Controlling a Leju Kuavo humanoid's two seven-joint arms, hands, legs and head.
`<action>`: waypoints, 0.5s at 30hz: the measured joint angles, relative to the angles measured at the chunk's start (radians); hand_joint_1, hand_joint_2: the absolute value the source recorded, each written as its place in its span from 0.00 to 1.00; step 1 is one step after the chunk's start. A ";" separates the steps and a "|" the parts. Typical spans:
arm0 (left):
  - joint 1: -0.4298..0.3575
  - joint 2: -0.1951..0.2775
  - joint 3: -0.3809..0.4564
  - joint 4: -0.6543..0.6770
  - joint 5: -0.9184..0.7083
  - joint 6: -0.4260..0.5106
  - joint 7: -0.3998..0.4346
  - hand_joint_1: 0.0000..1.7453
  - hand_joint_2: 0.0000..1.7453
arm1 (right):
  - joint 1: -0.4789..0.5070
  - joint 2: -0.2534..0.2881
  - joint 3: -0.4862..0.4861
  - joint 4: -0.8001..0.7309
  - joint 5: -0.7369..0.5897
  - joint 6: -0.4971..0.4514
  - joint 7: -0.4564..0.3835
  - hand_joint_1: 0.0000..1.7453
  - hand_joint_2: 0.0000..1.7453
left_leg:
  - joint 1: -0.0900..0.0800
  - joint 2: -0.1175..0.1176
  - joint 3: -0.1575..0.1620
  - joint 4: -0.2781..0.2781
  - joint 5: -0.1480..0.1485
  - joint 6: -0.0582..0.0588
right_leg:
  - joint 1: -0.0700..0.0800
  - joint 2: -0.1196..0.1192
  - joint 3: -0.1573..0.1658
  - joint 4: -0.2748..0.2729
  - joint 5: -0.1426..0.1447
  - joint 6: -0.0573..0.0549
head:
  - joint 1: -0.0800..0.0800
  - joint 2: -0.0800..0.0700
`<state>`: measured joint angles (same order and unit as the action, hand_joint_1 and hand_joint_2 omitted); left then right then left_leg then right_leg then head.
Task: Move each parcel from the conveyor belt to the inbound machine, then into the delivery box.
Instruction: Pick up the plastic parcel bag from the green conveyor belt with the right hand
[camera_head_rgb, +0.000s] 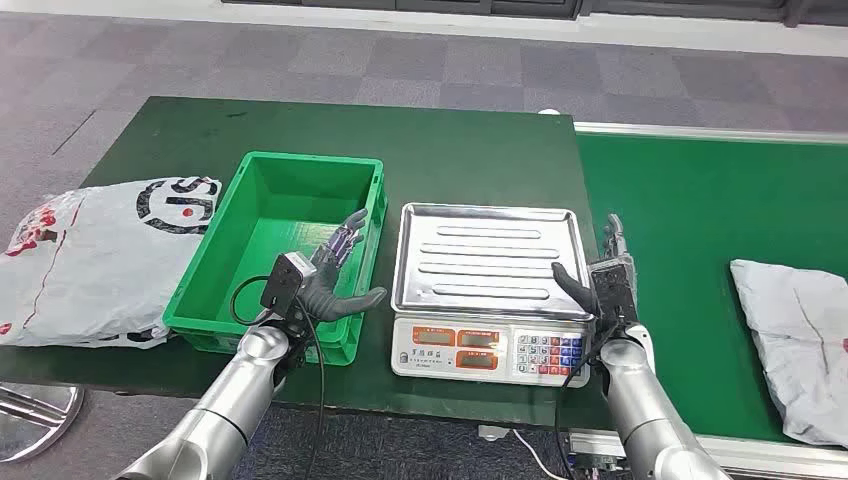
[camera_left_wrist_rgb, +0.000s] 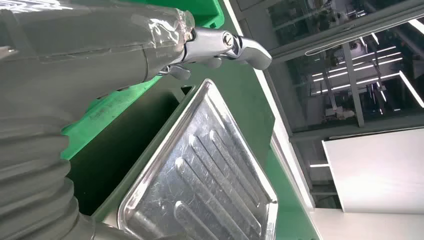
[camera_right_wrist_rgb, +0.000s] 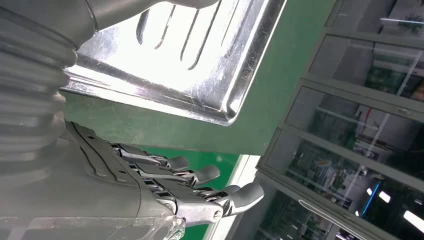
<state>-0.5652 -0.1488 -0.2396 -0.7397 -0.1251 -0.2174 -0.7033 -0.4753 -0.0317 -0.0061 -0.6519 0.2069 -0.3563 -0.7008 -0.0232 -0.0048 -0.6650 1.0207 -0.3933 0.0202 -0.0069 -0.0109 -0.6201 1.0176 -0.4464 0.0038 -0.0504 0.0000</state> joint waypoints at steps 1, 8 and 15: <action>0.000 0.000 0.000 0.000 0.000 0.000 0.000 0.00 1.00 | 0.000 0.000 0.000 0.000 0.000 0.000 0.000 0.00 1.00 | 0.000 0.000 0.000 0.000 0.000 0.000 | 0.000 0.000 0.000 0.000 0.000 0.000 | 0.000 0.000; 0.000 0.000 0.000 0.000 -0.001 -0.002 0.000 0.00 1.00 | 0.002 -0.002 -0.002 -0.011 -0.068 0.033 0.000 0.00 1.00 | 0.000 0.000 0.000 0.000 0.000 0.000 | 0.000 0.000 0.000 0.000 0.000 0.000 | 0.000 0.000; 0.000 0.000 0.000 0.000 -0.001 -0.006 0.000 0.00 1.00 | 0.002 -0.078 -0.108 -0.105 -0.154 -0.022 0.001 0.00 1.00 | -0.001 -0.002 0.000 0.000 0.000 0.001 | -0.001 -0.002 0.001 0.000 0.000 0.001 | 0.000 0.000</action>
<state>-0.5656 -0.1492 -0.2396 -0.7395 -0.1263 -0.2232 -0.7031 -0.4731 -0.1095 -0.1139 -0.7568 0.0530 -0.3788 -0.6993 -0.0242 -0.0069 -0.6650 1.0210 -0.3934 0.0209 -0.0080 -0.0130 -0.6195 1.0175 -0.4463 0.0044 -0.0504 0.0000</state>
